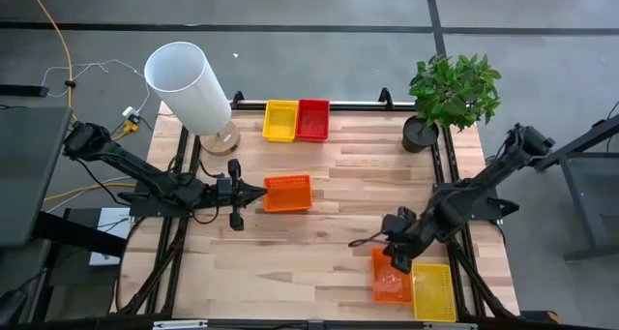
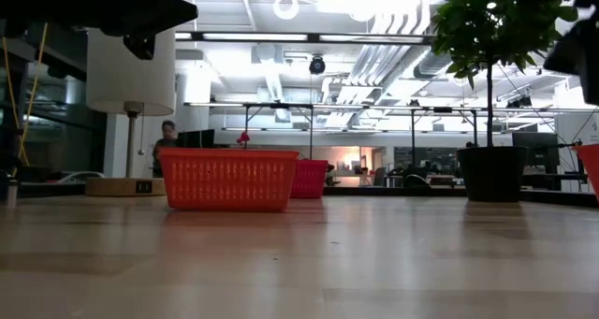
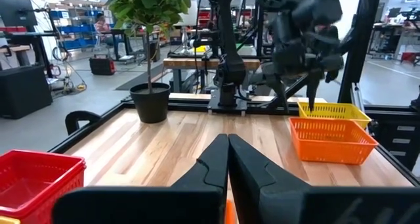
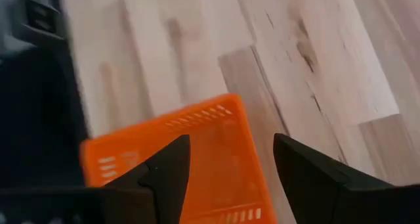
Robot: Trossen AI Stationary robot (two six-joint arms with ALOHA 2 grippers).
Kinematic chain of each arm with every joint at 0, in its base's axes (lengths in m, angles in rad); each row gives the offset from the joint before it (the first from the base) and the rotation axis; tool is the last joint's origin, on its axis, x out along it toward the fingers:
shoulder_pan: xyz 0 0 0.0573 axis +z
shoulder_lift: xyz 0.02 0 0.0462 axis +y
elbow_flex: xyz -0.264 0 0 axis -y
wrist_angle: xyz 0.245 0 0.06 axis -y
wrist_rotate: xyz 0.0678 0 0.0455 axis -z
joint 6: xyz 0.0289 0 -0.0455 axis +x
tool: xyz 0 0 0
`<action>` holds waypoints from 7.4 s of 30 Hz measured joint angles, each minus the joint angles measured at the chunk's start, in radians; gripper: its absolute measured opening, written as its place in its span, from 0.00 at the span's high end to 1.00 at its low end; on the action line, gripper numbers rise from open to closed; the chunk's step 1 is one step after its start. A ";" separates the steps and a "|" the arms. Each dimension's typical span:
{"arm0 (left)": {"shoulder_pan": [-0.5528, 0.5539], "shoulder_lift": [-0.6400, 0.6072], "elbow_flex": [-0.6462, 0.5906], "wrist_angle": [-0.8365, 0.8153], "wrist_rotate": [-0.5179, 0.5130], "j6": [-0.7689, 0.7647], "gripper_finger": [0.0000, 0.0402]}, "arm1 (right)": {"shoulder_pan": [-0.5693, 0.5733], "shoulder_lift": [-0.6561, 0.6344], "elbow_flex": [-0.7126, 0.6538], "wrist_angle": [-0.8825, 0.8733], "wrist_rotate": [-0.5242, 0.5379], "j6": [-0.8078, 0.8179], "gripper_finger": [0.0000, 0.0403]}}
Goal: Stack baskets by color
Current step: Stack the bottom orange bin on top of the top orange bin, then stack the bottom yellow bin on top of the top yellow bin
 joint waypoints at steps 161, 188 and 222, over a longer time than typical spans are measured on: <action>-0.282 -0.008 0.044 0.152 -0.360 0.255 1.00 | 0.091 0.308 0.251 -0.545 -0.288 -0.104 0.49; -0.282 -0.008 0.043 0.153 -0.360 0.274 1.00 | 0.211 0.384 0.203 -0.406 -0.261 -0.036 0.55; -0.283 -0.008 0.043 0.150 -0.360 0.300 1.00 | -0.653 0.230 0.413 0.263 0.027 -0.989 1.00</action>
